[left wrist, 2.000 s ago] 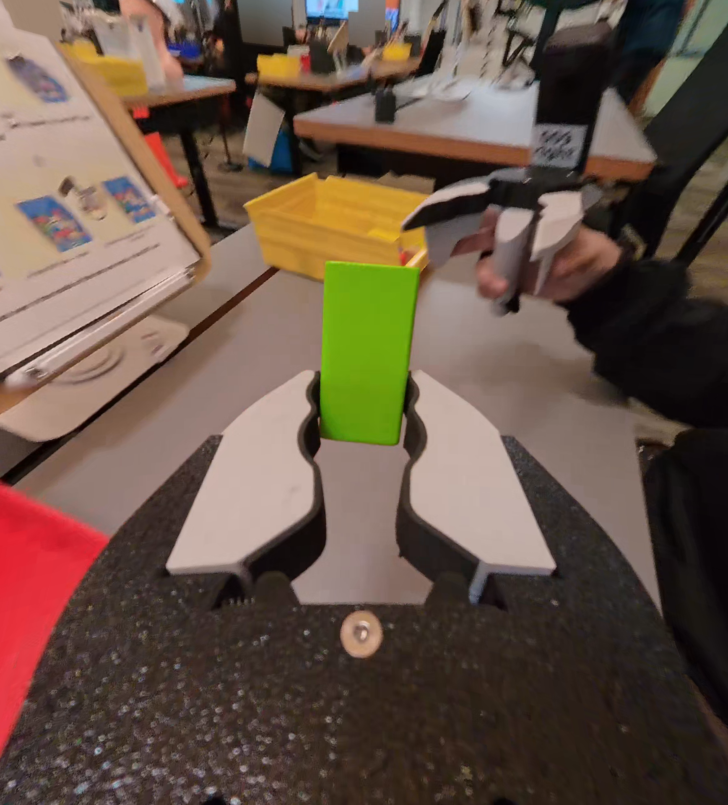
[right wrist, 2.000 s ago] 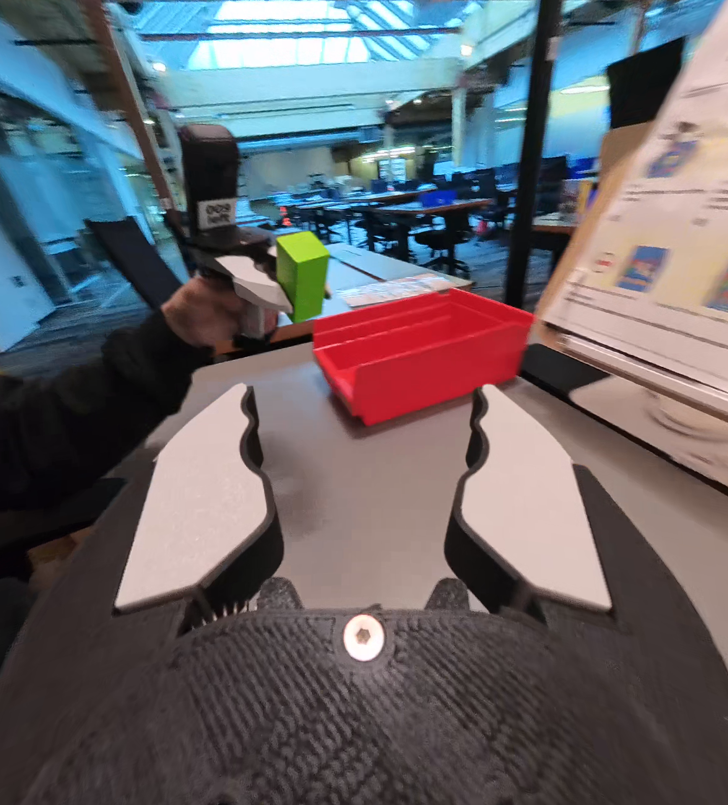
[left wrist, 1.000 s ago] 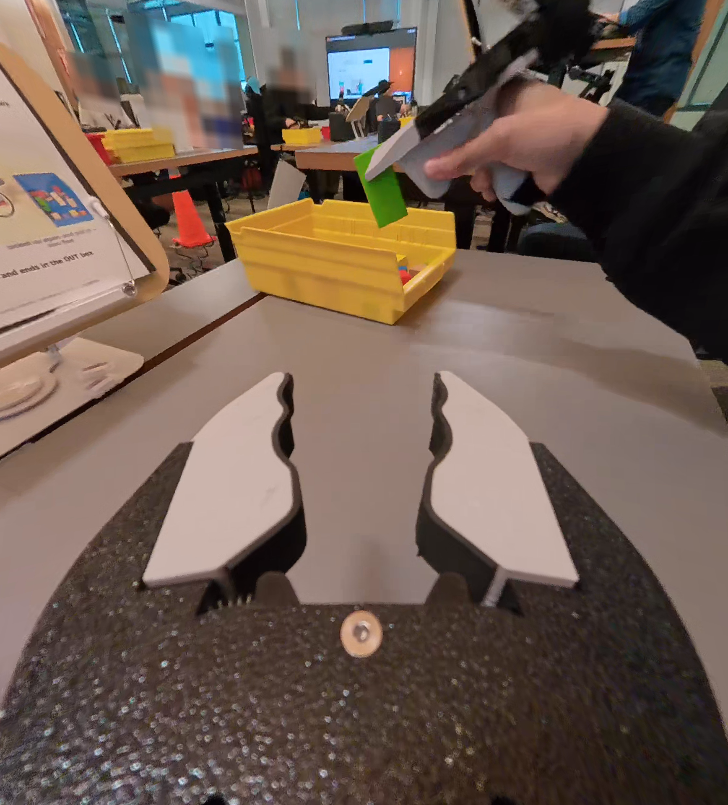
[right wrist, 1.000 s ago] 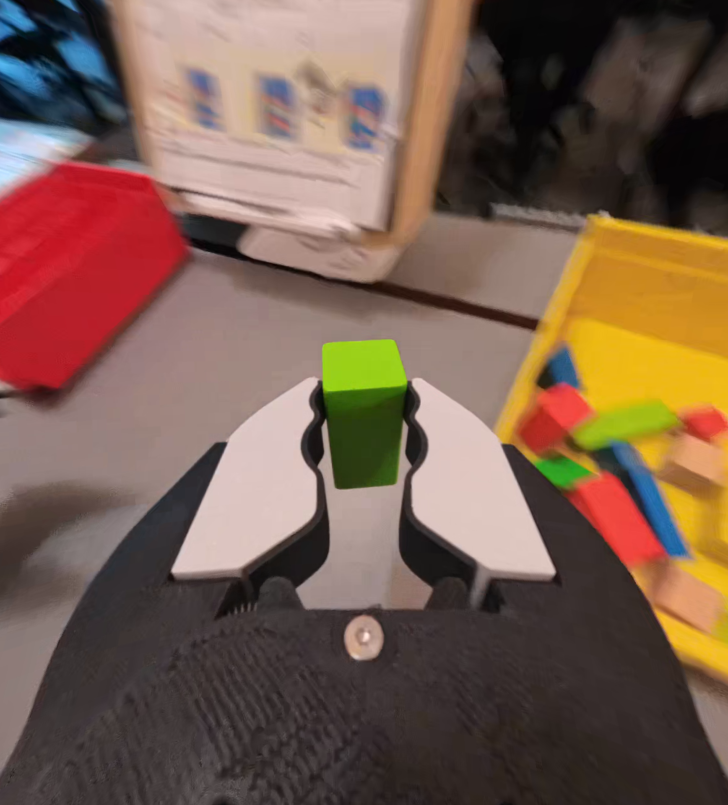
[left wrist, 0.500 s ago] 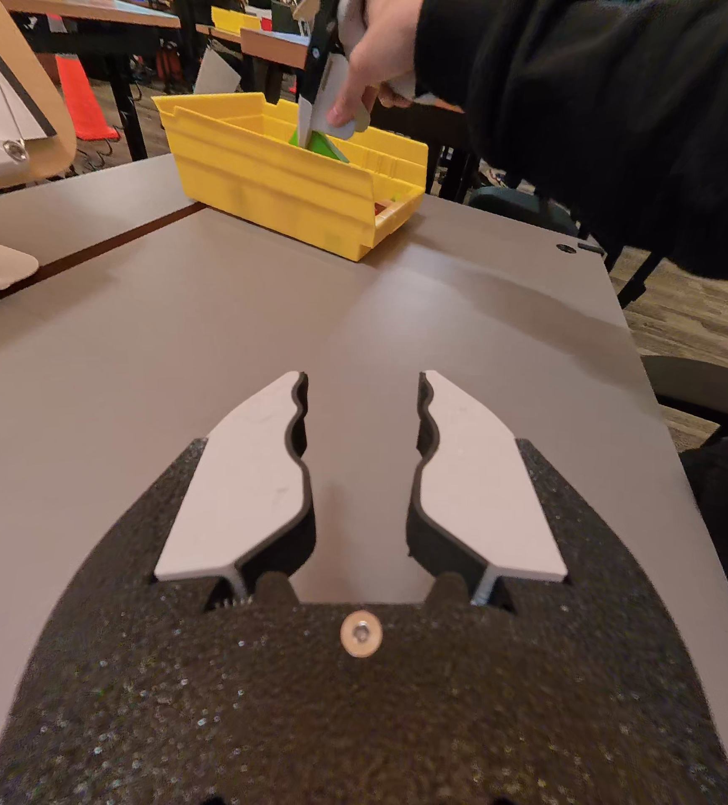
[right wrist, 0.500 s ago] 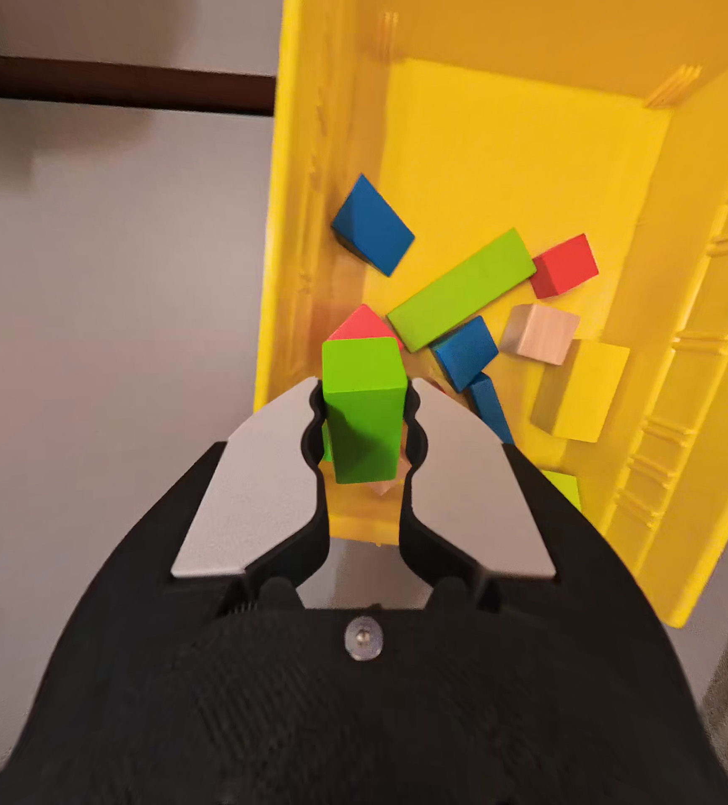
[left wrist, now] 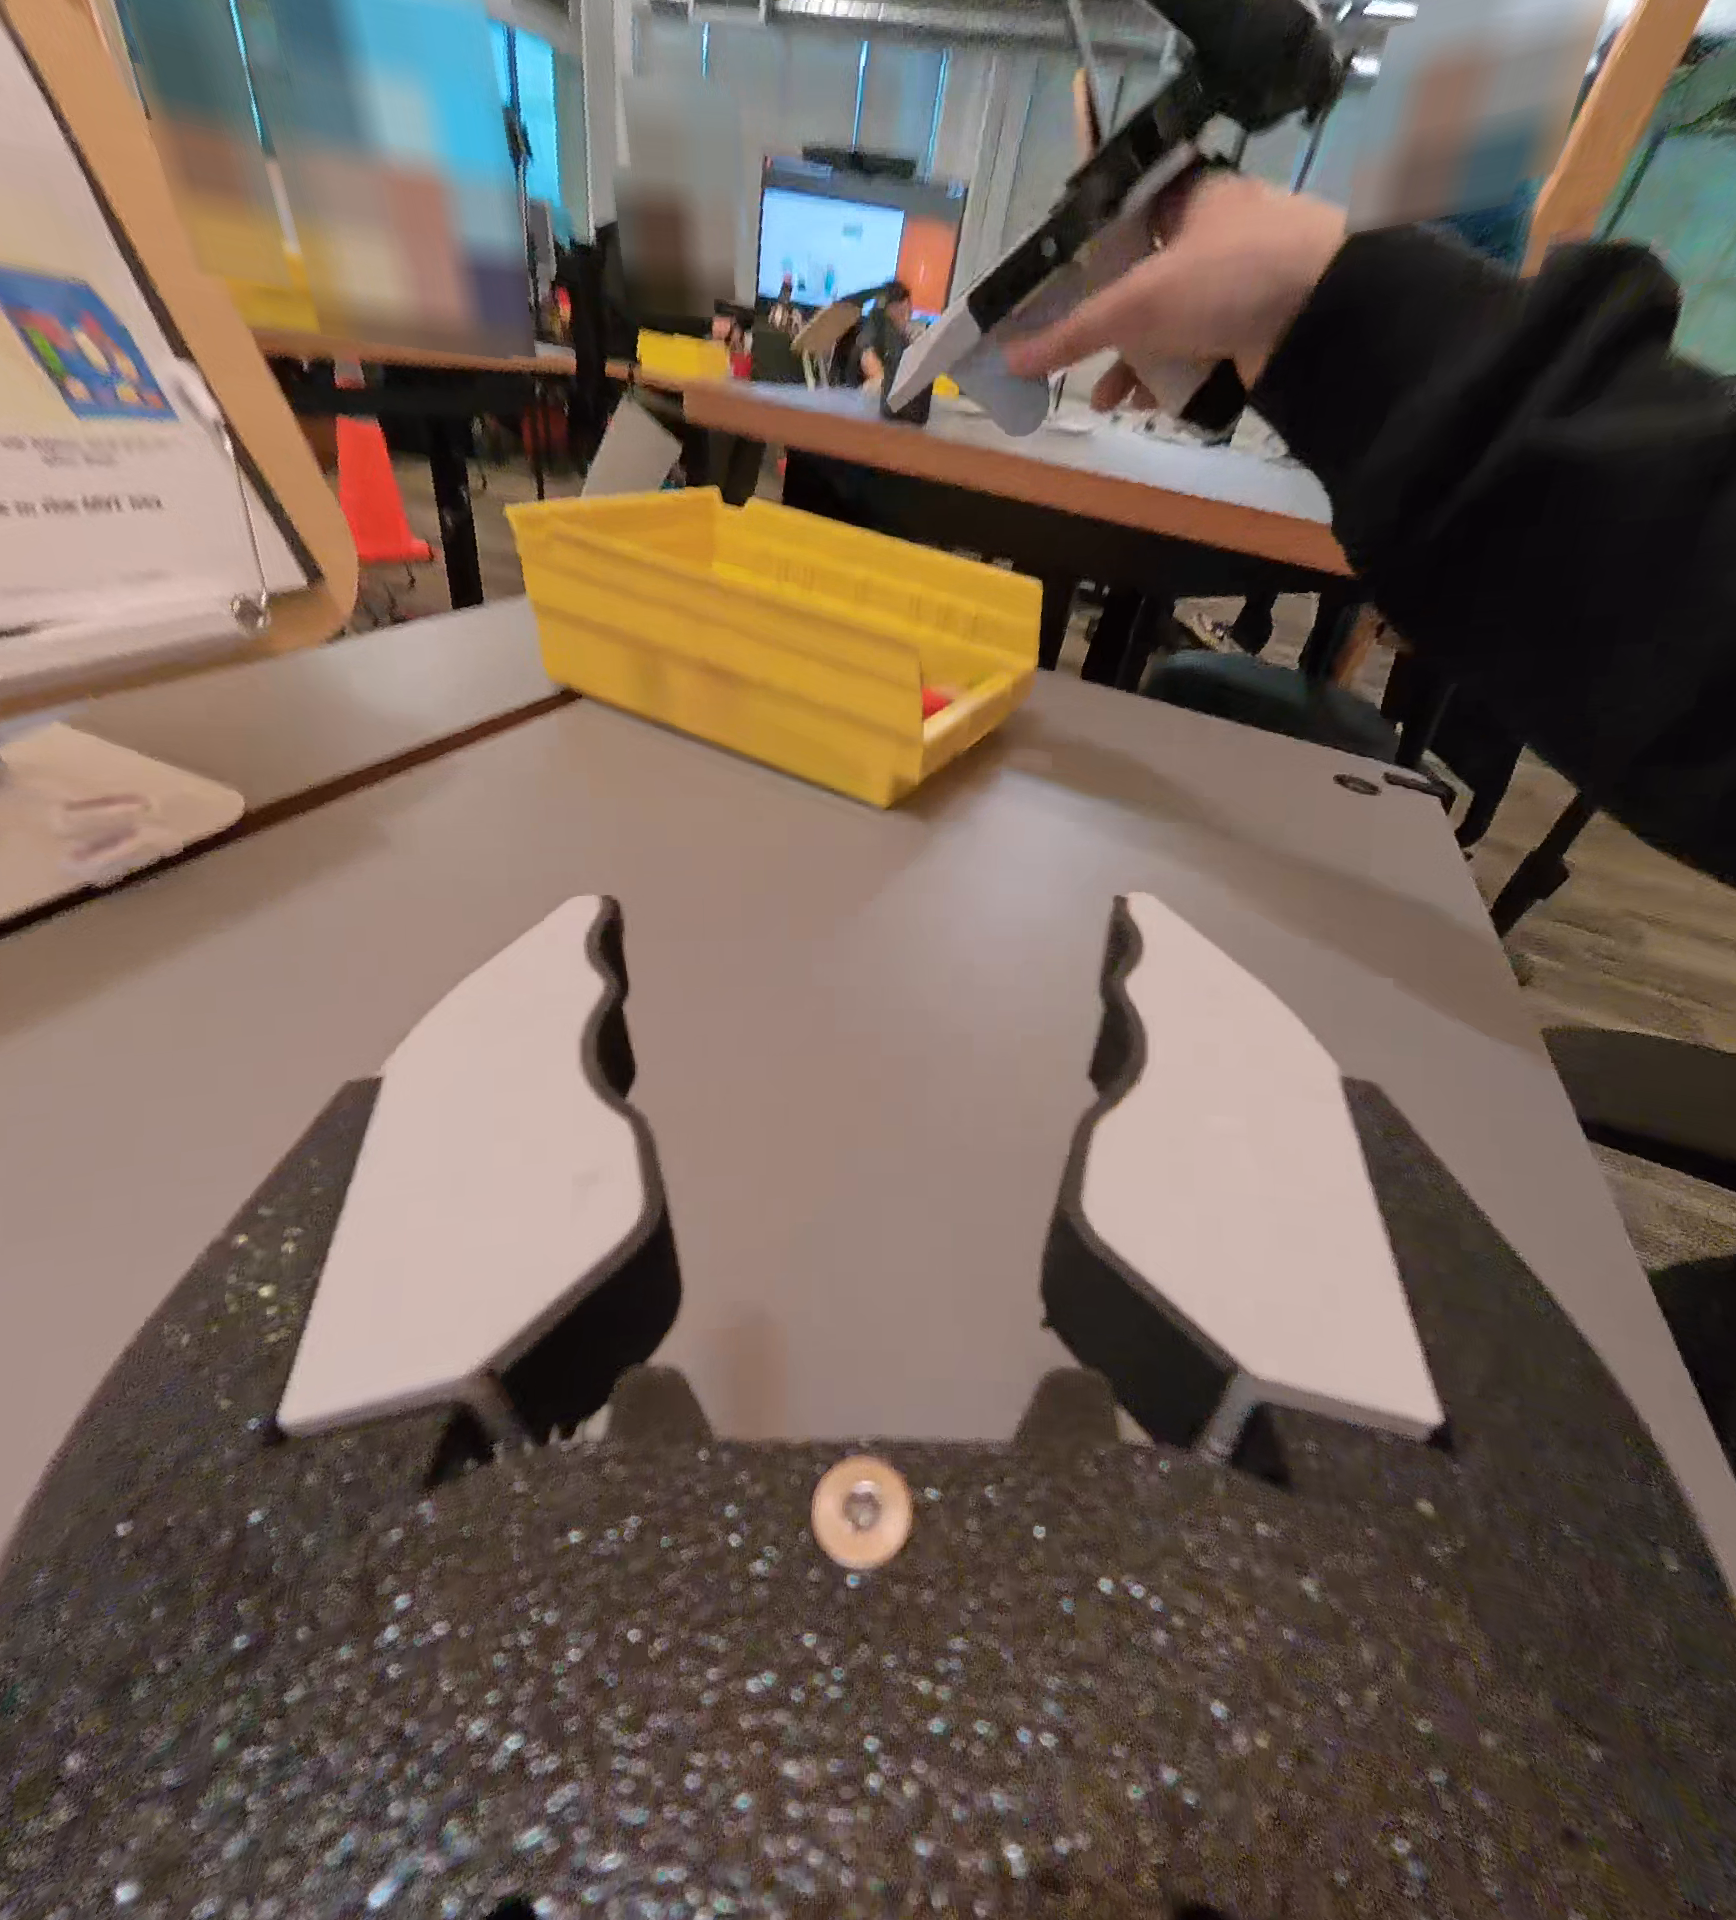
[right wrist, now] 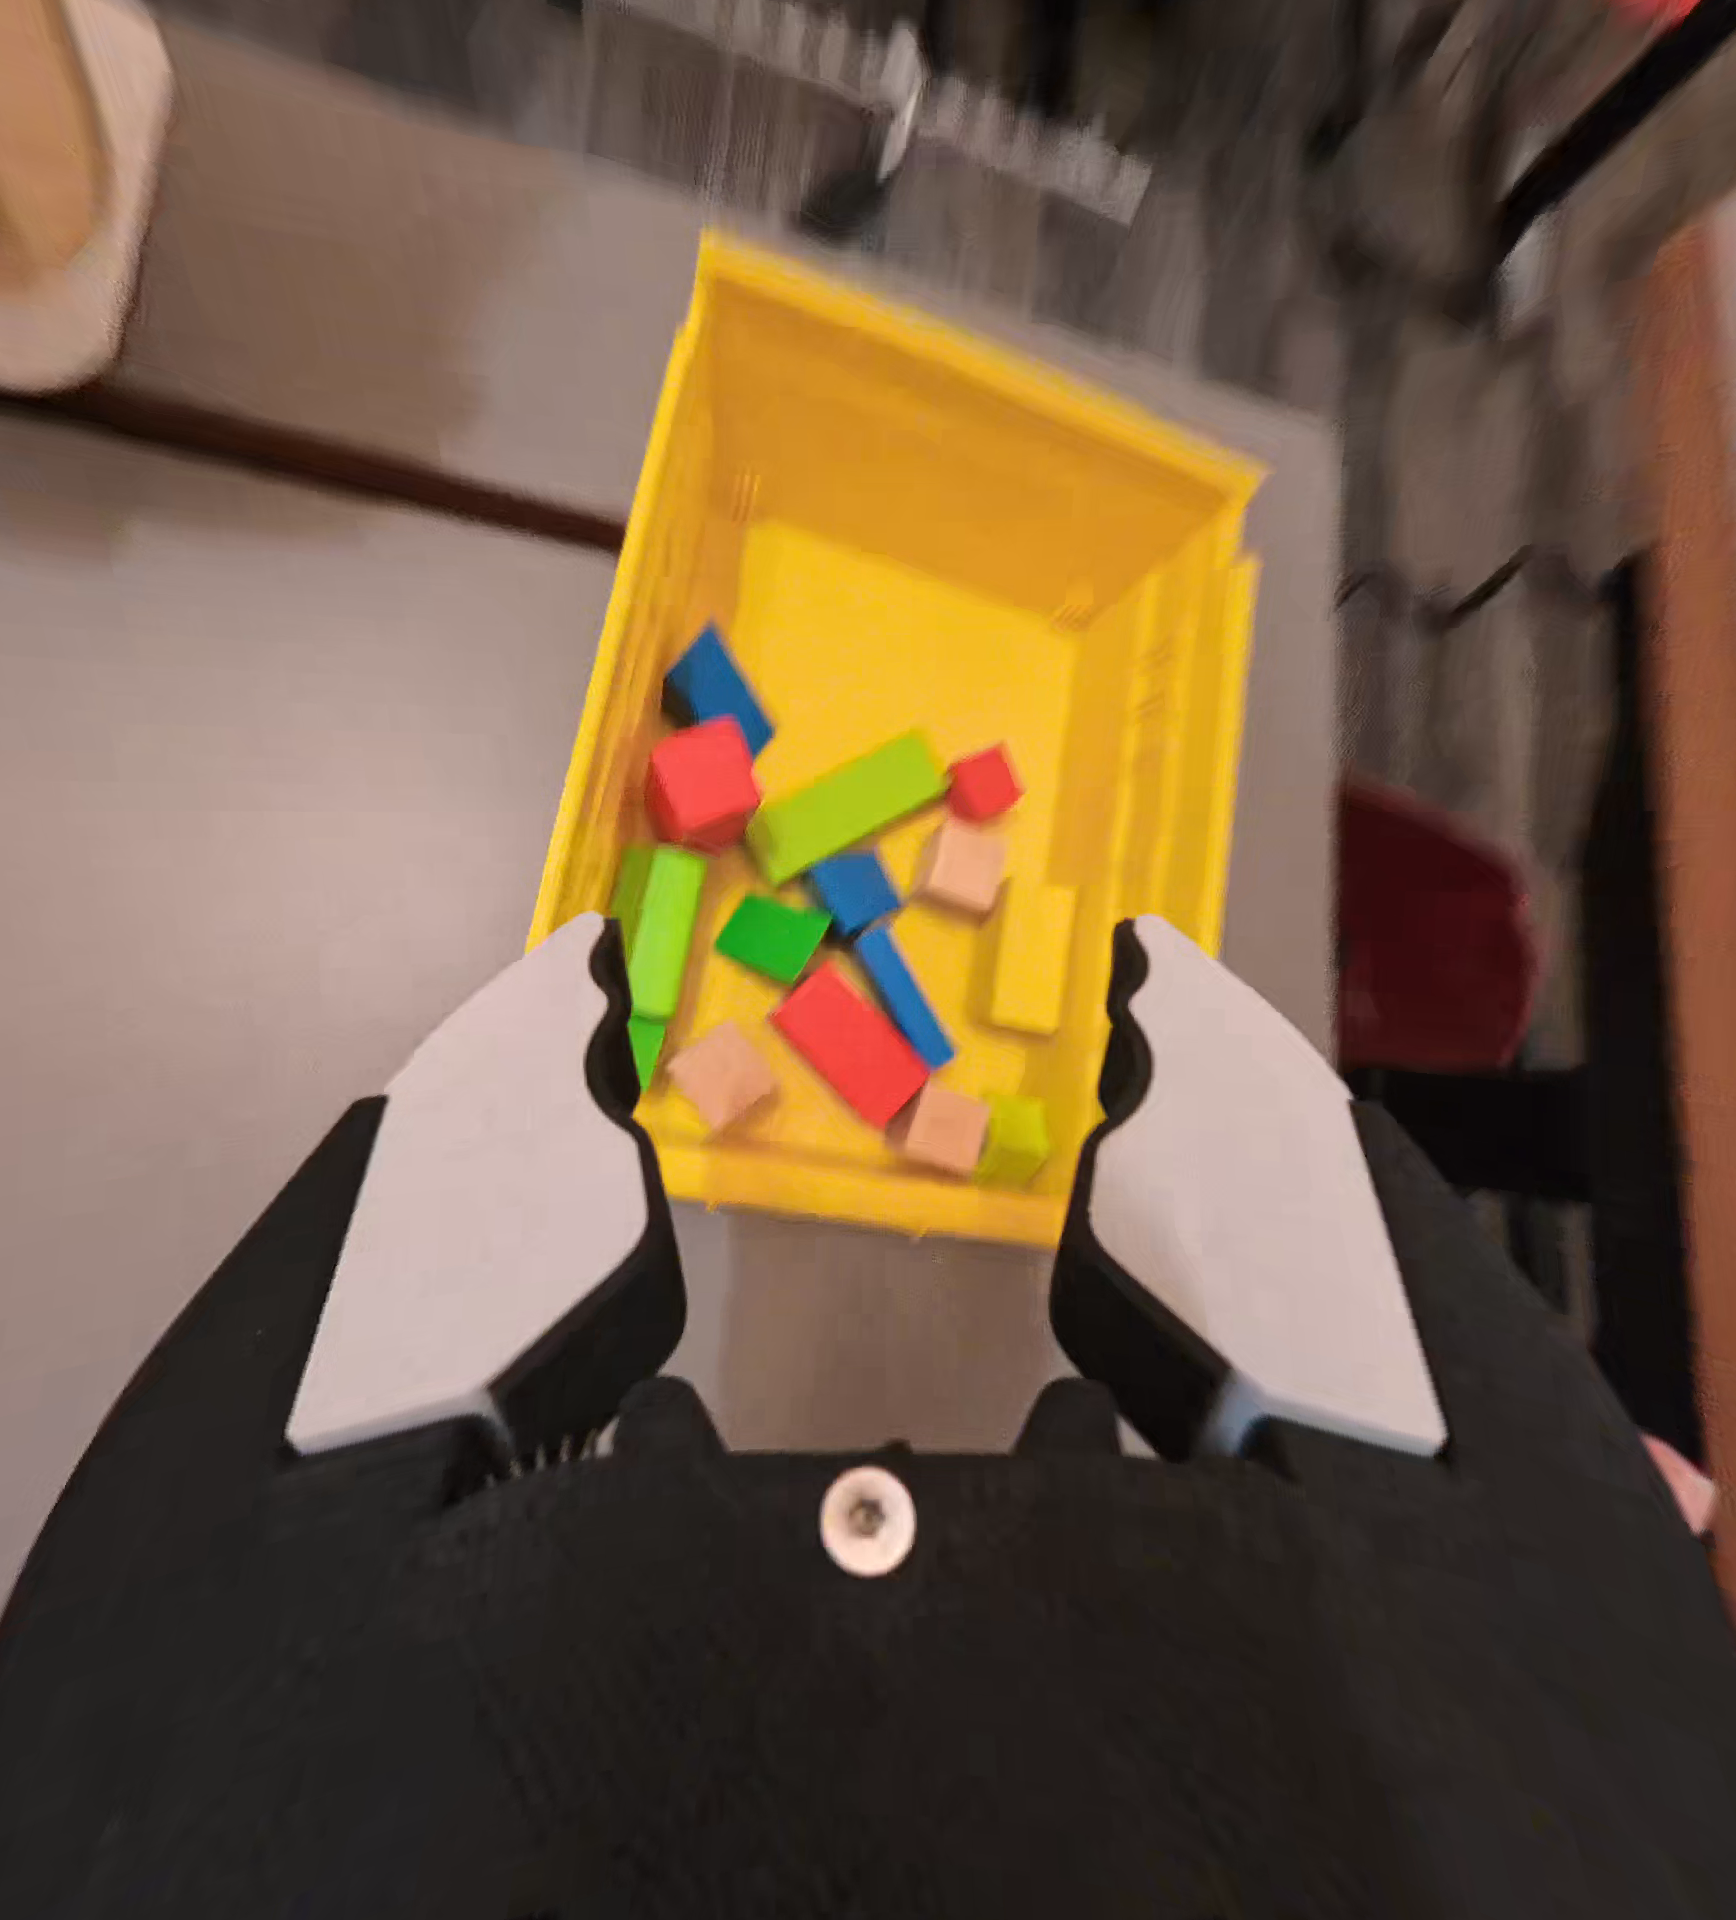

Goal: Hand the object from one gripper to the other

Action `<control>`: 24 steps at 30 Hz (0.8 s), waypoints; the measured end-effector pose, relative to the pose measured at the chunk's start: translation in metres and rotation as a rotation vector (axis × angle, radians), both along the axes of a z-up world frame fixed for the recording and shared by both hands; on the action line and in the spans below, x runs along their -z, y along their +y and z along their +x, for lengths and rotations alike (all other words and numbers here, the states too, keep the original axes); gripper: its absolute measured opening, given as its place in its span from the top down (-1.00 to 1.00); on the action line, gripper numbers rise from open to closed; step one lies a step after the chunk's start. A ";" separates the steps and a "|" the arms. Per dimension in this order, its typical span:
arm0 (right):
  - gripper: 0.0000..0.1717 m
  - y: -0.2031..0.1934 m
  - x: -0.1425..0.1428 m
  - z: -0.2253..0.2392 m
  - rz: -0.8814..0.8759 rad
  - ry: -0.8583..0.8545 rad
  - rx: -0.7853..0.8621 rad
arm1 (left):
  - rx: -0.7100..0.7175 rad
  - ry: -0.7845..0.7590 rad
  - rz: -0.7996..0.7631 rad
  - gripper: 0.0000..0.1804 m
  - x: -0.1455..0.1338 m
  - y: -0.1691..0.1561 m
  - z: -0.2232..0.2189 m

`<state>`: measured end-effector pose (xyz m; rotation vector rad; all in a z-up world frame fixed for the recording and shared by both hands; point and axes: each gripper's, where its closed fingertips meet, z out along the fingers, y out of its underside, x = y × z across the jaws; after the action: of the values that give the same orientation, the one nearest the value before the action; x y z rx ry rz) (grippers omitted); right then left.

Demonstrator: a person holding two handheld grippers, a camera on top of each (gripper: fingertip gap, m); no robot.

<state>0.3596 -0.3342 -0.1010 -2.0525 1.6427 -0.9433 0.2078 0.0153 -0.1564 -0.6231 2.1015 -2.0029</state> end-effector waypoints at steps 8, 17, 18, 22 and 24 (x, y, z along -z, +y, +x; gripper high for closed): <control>-0.10 0.028 -0.017 -0.072 -0.075 -0.558 -0.291 | -0.012 -0.049 0.120 0.01 0.014 -0.024 -0.008; -0.08 -0.009 0.034 -0.078 0.021 -0.511 -0.178 | -0.001 -0.065 0.074 0.02 -0.042 -0.117 0.029; -0.06 -0.015 0.041 -0.079 0.033 -0.496 -0.152 | 0.040 -0.018 0.097 0.03 -0.047 -0.134 0.032; -0.14 -0.039 0.062 -0.085 0.036 -0.475 -0.056 | -0.019 -0.007 0.252 0.08 -0.060 -0.186 0.076; -0.14 -0.049 0.073 -0.086 -0.010 -0.476 -0.036 | -0.155 0.018 0.385 0.11 -0.053 -0.198 0.111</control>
<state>0.2731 -0.3834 -0.1741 -1.6820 1.3422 -1.3055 0.3192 -0.1823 -0.1034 -0.7054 2.2822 -1.4614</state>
